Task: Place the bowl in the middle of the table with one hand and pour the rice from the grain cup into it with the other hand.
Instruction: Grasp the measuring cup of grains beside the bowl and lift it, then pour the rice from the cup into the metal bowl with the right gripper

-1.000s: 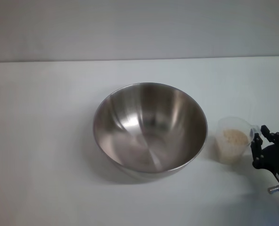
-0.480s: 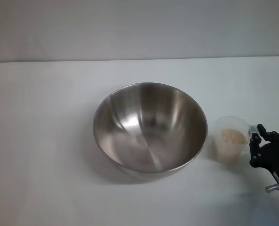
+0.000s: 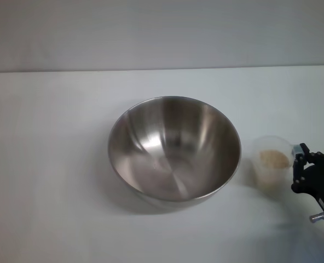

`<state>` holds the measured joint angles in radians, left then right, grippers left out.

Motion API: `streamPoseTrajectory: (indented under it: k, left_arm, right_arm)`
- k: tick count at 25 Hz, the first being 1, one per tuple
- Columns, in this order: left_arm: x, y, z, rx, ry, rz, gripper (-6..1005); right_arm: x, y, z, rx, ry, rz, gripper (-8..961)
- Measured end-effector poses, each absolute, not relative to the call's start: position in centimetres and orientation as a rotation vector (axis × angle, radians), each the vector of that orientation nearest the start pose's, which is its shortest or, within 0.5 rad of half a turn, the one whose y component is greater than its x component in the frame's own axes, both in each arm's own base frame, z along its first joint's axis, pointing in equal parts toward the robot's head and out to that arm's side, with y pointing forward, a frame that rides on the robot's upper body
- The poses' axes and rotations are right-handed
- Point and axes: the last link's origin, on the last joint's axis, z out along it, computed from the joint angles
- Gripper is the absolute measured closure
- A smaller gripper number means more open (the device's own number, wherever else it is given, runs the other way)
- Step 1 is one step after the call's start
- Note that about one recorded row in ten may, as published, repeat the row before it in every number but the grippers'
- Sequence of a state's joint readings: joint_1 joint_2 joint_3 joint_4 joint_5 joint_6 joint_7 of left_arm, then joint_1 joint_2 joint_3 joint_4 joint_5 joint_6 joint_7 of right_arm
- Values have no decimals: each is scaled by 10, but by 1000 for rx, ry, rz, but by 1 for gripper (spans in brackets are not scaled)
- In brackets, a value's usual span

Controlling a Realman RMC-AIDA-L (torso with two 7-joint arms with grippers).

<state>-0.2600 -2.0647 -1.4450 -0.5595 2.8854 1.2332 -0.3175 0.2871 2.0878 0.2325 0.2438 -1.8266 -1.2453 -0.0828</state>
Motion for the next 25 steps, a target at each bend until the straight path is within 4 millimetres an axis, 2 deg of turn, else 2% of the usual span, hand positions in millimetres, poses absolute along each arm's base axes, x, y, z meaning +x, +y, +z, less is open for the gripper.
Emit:
streamPoseTrajectory:
  k: [8,11,14,18,21,22,25]
  left_arm:
    - [-281,334,51,-1406,-387,-1088,707]
    - [-281,334,51,-1406,-387,-1087,707]
    - [-281,334,51,-1407,-386,-1087,707]
    - [-281,335,51,-1408,-387,-1087,708]
    - [-281,335,51,-1408,-388,-1086,708]
    - [-281,335,51,-1408,-389,-1085,708]
    - [-281,335,51,-1408,-388,-1086,708]
  right_arm:
    - [341,259,-58,-1732,484,544,927]
    - [340,260,-51,-1697,461,563,929]
    - [333,261,-34,-1613,340,587,932]
    - [326,265,-22,-1572,246,612,933]
    - [317,274,-11,-1548,154,642,933]
    - [307,283,-7,-1539,69,649,933]
    - [296,292,-5,-1536,-11,643,934]
